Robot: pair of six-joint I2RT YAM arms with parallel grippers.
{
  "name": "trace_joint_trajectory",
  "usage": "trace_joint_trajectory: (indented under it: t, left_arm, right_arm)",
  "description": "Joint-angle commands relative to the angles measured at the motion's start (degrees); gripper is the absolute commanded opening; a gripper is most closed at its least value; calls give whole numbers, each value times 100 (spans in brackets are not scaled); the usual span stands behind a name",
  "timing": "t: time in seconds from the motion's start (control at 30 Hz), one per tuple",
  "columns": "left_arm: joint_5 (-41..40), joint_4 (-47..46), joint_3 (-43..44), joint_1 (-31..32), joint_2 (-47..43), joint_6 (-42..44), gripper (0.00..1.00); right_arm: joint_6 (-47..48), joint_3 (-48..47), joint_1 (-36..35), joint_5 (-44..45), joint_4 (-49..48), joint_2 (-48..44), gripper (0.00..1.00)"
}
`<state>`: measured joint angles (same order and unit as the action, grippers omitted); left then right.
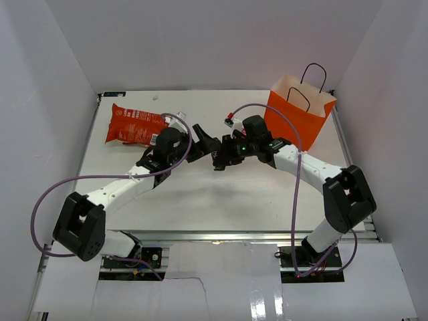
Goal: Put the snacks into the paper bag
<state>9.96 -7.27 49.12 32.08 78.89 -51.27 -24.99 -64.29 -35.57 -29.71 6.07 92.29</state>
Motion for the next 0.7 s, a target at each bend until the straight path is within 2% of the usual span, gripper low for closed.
trace_joint_trajectory:
  t: [0.0,0.03,0.07,0.1,0.13,0.17,0.33,0.43,0.67]
  left_arm:
    - [-318,268,343,-17,-646,423,96]
    - [-441,374,500,-34,-717,685,98]
    - [-468,471,580,-61,-787,819,98]
    - [-503,672,685,-87,-918,1064,98]
    - [-503,691,686,-96,-980,1170,98]
    - [-442,900,721,-105,-1042,1285,98]
    - [-82,1254,450,-123,-1341,1523,98]
    - [190,1175,55,-123,-1587,1339,98]
    - [507,788,-439,-123,-1781,1180,98]
  right_arm:
    - [1817,-433,76,-138,112,-536,8]
    - [2423,-600,138,-244,332,-598,8]
    - [3525,-785,304,-341,760,-677,8]
    - [3971,-1187,610,-638,1139,-843,8]
    - [4367,-1400,613,-806,1142,-914,8]
    - [4833,-1637,987,-947,1412,-1010,8]
    - [4987,-3533,2158,-993,1767,-941,8]
    - [4820,-4054,2974,-712,1766,-880,8]
    - [4960,-3793,3847,-422,1758,-686,10]
